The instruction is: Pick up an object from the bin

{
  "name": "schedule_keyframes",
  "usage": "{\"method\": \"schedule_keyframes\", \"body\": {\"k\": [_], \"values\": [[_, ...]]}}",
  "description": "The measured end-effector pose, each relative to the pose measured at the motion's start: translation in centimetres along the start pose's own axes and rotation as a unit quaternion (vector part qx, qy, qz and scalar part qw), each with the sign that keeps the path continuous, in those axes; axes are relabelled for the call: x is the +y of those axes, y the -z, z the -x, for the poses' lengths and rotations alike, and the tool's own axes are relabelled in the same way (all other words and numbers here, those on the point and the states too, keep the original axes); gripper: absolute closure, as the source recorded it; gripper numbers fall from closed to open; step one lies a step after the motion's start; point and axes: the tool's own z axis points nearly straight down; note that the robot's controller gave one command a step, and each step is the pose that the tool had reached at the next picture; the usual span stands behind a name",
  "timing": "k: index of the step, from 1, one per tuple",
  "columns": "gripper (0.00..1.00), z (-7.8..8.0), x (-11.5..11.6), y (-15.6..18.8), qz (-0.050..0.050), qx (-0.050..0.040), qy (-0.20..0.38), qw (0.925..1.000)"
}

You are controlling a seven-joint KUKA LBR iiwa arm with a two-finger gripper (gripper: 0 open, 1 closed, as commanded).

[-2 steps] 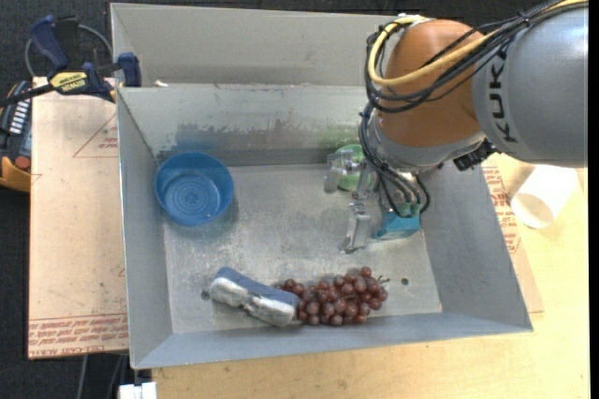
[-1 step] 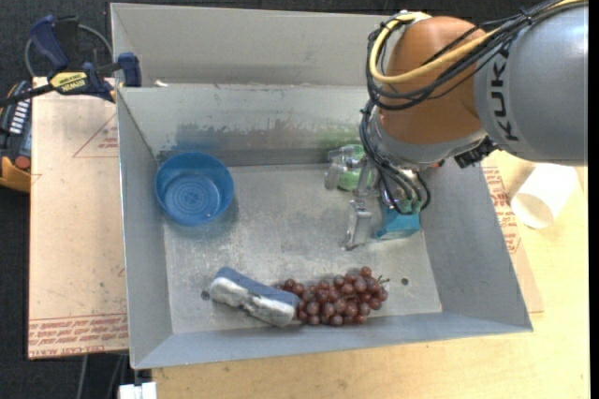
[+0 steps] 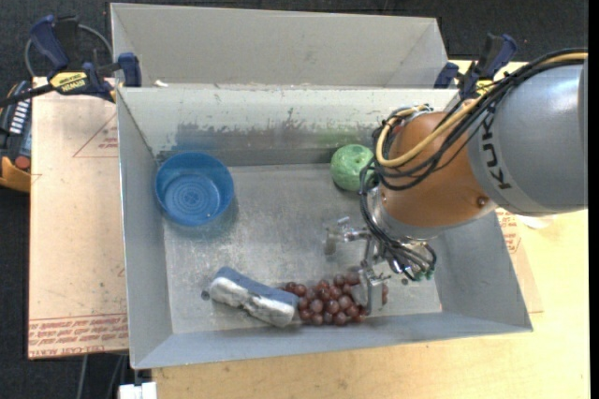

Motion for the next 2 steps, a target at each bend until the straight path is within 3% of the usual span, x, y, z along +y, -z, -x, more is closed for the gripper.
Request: {"method": "schedule_keyframes", "body": {"k": [1, 2], "values": [[0.00, -1.8, 2.2, 4.3, -0.002, -0.0052, 0.117, 0.9931], [0.00, -1.6, 2.1, 1.1, 0.002, 0.0037, 0.217, 0.9762]]}}
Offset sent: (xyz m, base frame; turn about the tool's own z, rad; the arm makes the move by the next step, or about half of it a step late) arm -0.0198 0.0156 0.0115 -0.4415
